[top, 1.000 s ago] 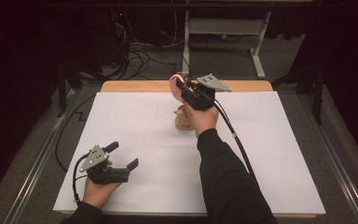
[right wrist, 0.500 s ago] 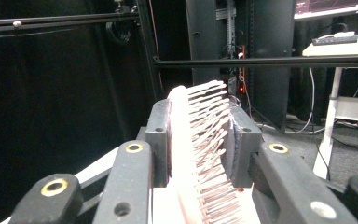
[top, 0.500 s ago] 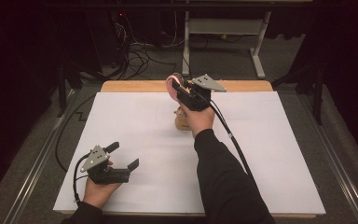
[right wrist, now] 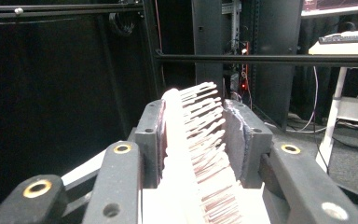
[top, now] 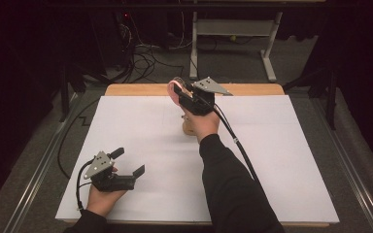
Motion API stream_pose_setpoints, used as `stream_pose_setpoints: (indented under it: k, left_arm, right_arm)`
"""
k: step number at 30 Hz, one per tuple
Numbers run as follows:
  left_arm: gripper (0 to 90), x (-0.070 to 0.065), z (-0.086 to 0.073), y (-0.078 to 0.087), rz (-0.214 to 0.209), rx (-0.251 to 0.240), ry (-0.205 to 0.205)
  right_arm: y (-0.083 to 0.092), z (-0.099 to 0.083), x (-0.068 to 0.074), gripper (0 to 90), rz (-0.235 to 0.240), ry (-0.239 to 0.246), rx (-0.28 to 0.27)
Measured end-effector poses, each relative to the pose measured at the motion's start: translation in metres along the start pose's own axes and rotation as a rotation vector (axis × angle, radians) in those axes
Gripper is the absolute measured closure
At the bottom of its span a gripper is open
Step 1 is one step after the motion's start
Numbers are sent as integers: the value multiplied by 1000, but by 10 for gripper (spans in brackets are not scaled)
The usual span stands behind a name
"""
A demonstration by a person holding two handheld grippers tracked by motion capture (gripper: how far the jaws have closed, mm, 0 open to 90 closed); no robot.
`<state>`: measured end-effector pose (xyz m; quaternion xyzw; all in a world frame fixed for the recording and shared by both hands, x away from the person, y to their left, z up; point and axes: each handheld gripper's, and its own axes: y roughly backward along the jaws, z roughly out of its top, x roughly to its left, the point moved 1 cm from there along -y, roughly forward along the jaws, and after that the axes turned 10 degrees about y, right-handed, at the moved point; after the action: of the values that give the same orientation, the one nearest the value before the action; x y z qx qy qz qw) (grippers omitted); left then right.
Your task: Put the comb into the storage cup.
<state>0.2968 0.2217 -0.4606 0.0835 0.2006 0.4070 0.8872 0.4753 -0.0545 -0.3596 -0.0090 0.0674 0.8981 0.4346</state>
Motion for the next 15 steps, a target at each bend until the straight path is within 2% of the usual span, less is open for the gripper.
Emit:
stream_pose_setpoints:
  k: [15]
  left_arm:
    - [0,1,0,0,3,1,-3]
  right_arm:
    - [-7,-1,9,614,16,16,13]
